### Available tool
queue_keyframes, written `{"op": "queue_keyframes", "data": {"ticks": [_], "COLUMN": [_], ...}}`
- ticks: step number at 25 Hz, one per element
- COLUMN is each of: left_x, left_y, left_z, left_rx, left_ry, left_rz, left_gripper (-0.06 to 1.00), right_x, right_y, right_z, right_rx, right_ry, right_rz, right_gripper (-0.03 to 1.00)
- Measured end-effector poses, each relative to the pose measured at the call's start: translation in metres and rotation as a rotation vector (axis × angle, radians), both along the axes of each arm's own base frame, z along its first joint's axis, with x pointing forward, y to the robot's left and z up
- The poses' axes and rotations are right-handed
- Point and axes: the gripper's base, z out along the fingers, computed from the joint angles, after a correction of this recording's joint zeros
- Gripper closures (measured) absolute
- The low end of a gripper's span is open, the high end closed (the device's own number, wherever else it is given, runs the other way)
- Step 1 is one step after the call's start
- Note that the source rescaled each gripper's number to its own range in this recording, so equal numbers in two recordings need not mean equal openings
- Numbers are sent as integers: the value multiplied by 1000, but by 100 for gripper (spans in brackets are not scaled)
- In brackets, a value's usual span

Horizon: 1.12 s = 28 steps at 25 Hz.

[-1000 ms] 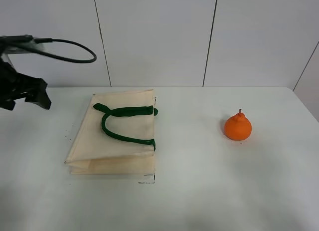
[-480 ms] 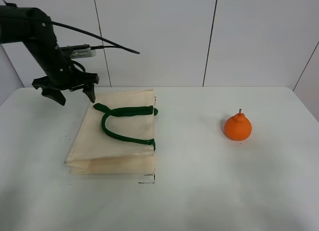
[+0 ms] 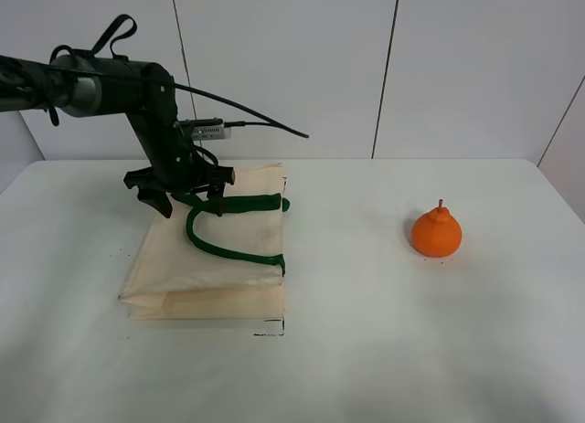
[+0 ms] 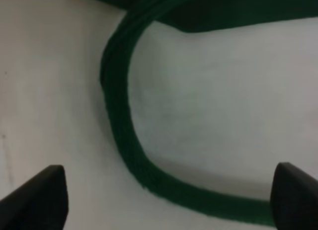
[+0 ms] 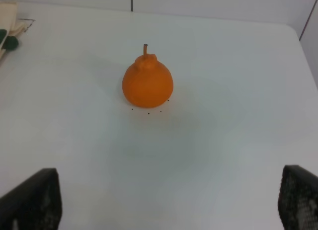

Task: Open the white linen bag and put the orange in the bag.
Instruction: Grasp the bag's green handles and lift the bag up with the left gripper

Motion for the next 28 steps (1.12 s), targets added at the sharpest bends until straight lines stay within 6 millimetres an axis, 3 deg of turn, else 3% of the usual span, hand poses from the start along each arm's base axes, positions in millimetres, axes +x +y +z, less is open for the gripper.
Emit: {"op": "queue_keyframes", "data": {"ticks": [9,16,18,20,25,26,28], "left_x": [10,12,12,12,13,13,14], "left_y": [-2,-3,-3,-3,-1,-1,-1], "left_z": [-52,-63,-62,-62,-62,-62,-57], "left_rx": [7,8,7,8,17,17,19], "left_ry": [30,32,29,26,23,23,32], "left_rz": [6,6,6,5,8,13,17], "left_gripper": [-6,-5,0,17,81,89,94], "right_x": [0,0,0,0,0,0,0], "right_y": [0,0,0,0,0,0,0], "right_z": [0,0,0,0,0,0,0], "right_rx": [0,0,0,0,0,0,0], "right_ry": [0,0,0,0,0,0,0], "right_rz": [0,0,0,0,0,0,0], "right_gripper": [-3,-3,-3,-3,-3,-3,-3]}}
